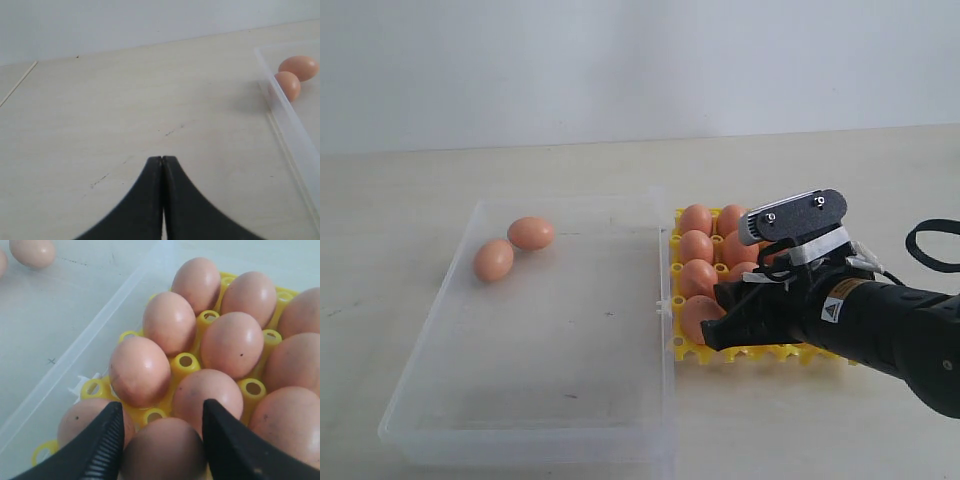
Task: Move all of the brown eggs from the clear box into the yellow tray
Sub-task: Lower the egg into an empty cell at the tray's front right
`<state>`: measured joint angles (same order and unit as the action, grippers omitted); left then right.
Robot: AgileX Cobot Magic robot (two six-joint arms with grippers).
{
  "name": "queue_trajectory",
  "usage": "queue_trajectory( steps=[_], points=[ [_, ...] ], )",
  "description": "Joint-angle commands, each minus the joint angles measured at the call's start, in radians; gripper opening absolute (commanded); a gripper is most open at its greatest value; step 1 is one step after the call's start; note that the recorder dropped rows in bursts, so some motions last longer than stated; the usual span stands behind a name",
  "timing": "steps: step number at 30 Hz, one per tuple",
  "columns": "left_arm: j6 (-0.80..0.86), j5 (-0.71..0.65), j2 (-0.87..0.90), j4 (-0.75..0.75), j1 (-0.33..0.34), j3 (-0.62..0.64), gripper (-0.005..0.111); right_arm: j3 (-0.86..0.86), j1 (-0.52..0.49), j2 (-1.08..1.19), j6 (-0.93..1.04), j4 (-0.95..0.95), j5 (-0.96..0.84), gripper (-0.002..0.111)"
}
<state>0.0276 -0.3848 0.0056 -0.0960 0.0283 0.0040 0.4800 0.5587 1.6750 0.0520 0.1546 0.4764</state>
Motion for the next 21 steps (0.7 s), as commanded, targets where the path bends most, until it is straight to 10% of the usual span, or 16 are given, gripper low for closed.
queue_trajectory(
  steps=[1, 11, 21],
  points=[
    [-0.005, 0.006, -0.006, 0.001, 0.002, -0.004, 0.0, -0.004, -0.008, 0.003, 0.006, 0.005, 0.02, 0.0],
    [-0.005, 0.006, -0.006, 0.001, 0.002, -0.004, 0.0, -0.004, -0.008, 0.003, 0.006, 0.004, 0.02, 0.0],
    [-0.005, 0.006, -0.006, 0.001, 0.002, -0.004, 0.0, -0.004, -0.008, 0.003, 0.006, 0.004, 0.038, 0.025]
  ],
)
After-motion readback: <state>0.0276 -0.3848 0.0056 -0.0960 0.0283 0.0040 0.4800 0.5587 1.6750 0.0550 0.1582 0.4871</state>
